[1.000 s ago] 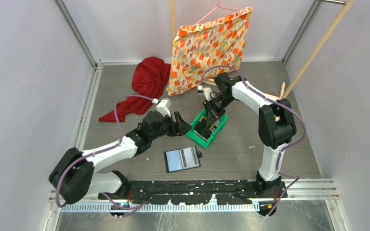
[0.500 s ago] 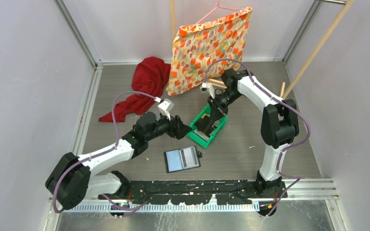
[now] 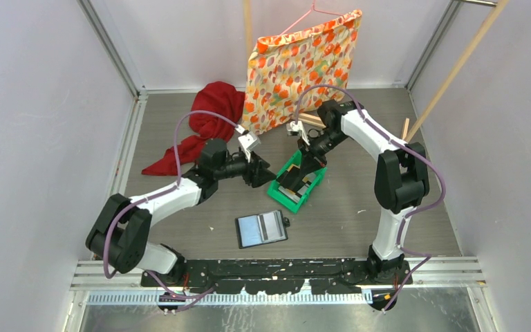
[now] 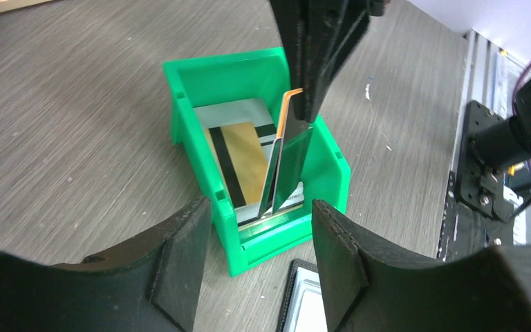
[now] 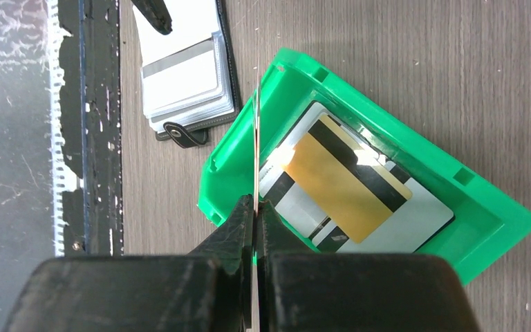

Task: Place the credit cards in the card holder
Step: Pick up the credit card from the storage box.

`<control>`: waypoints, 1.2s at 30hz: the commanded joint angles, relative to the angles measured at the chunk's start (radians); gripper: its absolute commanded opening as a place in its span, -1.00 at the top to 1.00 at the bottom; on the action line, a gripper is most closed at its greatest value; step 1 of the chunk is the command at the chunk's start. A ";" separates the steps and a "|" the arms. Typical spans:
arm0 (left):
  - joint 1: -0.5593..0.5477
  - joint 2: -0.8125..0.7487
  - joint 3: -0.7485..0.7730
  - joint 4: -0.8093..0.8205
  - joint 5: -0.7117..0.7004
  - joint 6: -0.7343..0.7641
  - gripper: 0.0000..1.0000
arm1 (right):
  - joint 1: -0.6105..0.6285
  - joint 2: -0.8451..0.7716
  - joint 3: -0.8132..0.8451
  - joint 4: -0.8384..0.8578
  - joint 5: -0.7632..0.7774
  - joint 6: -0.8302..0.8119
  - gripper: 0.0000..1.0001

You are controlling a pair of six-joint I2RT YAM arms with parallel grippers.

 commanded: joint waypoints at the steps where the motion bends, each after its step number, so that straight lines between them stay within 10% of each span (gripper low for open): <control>1: 0.001 0.052 0.045 0.062 0.156 0.143 -0.06 | -0.003 -0.064 -0.018 0.015 -0.041 -0.089 0.97; 36: -0.001 0.216 0.094 0.082 0.239 0.233 0.33 | -0.014 -0.106 -0.045 0.040 -0.058 -0.155 0.97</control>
